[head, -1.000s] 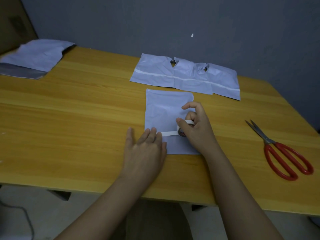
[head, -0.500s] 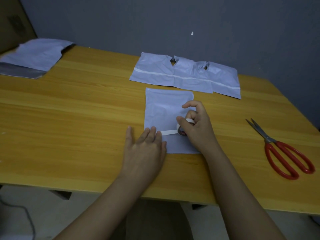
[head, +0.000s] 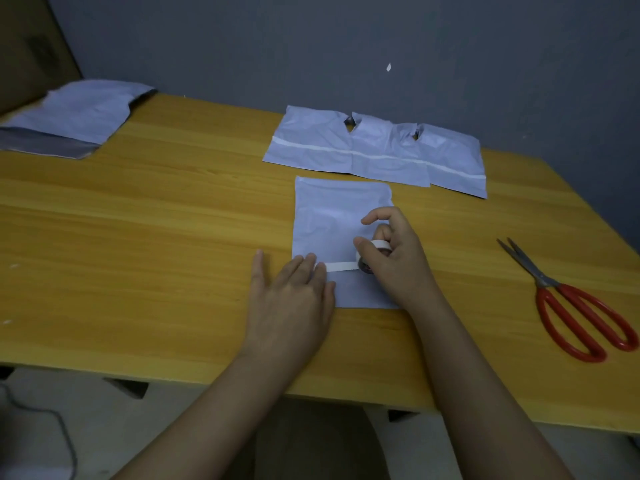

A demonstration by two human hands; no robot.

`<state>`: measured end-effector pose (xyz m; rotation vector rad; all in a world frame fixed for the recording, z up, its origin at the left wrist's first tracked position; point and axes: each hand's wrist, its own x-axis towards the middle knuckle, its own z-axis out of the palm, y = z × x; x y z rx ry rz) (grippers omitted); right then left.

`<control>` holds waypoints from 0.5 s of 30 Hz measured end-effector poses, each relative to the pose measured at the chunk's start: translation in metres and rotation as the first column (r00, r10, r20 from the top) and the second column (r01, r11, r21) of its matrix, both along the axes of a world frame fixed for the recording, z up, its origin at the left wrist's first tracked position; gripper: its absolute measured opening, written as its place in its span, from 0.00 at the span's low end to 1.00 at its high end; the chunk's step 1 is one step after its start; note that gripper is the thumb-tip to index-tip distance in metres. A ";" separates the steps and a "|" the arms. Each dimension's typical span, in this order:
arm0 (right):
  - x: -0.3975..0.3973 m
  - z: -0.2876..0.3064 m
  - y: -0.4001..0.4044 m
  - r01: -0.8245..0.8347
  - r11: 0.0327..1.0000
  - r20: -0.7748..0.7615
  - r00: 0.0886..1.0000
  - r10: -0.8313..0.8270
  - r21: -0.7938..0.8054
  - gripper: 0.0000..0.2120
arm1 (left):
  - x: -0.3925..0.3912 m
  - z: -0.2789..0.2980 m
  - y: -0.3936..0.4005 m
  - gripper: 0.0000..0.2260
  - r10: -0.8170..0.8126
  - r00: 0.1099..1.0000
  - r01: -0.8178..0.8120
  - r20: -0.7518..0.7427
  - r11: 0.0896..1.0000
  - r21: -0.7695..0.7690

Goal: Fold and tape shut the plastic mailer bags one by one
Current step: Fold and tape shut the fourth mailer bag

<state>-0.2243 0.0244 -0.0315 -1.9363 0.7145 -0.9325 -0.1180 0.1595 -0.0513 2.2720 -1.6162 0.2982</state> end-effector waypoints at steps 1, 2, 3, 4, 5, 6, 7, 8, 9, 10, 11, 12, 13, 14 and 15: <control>0.000 -0.001 -0.001 -0.004 1.000 -0.003 1.000 0.004 0.000 0.07 | 0.000 0.001 0.000 0.22 0.005 1.000 -0.005 -0.003 1.000 0.013; 0.000 -0.001 -0.001 -0.006 1.000 -0.006 1.000 0.006 -0.001 0.07 | 0.000 0.002 0.001 0.22 0.010 1.000 -0.010 0.000 1.000 0.028; 0.000 -0.002 -0.001 -0.009 1.000 -0.006 1.000 0.009 -0.004 0.07 | 0.000 0.002 0.001 0.22 0.011 1.000 -0.012 0.005 0.999 0.040; 0.000 -0.002 -0.002 -0.010 1.000 -0.004 1.000 0.010 -0.011 0.07 | 0.000 0.004 0.001 0.22 0.007 1.000 -0.008 0.002 0.998 0.061; -0.001 -0.002 -0.002 -0.013 1.000 -0.004 1.000 0.012 -0.017 0.07 | 0.000 0.005 0.002 0.22 0.001 1.000 -0.001 -0.002 0.996 0.086; -0.001 -0.001 -0.002 -0.014 1.000 -0.007 1.000 0.014 -0.021 0.07 | 0.000 0.007 0.003 0.22 -0.004 1.000 0.005 -0.009 0.993 0.119; -0.002 -0.001 -0.001 -0.015 1.000 -0.009 1.000 0.015 -0.021 0.07 | 0.001 0.009 0.004 0.23 -0.006 1.000 0.008 -0.017 0.989 0.149; -0.002 -0.001 -0.001 -0.016 1.000 -0.008 1.000 0.016 -0.021 0.07 | 0.000 0.013 0.006 0.25 -0.008 0.999 0.016 -0.044 0.982 0.190; -0.002 -0.001 -0.001 -0.020 1.000 -0.005 1.000 0.019 -0.021 0.07 | 0.000 0.018 0.007 0.28 -0.013 0.998 0.028 -0.067 0.973 0.230; -0.002 -0.001 -0.001 -0.023 1.000 -0.001 1.000 0.023 -0.020 0.08 | 0.001 0.019 0.009 0.29 -0.014 0.996 0.037 -0.091 0.967 0.252; -0.002 -0.001 0.000 -0.025 1.000 0.004 1.000 0.025 -0.015 0.08 | 0.002 0.018 0.010 0.29 -0.021 0.992 0.051 -0.121 0.966 0.254; -0.002 -0.001 0.000 -0.026 1.000 0.010 1.000 0.026 -0.010 0.08 | 0.003 0.018 0.012 0.27 -0.026 0.985 0.073 -0.169 0.959 0.275; -0.002 -0.001 0.000 -0.027 1.000 0.015 1.000 0.027 -0.003 0.08 | 0.003 0.019 0.014 0.27 -0.022 0.978 0.085 -0.206 0.949 0.304; -0.001 -0.001 0.000 -0.030 1.000 0.019 0.999 0.030 0.005 0.08 | 0.004 0.021 0.016 0.27 -0.022 0.974 0.095 -0.225 0.943 0.319; -0.001 -0.001 0.001 -0.032 0.999 0.020 0.999 0.032 0.013 0.08 | 0.005 0.021 0.018 0.28 -0.020 0.973 0.098 -0.230 0.937 0.335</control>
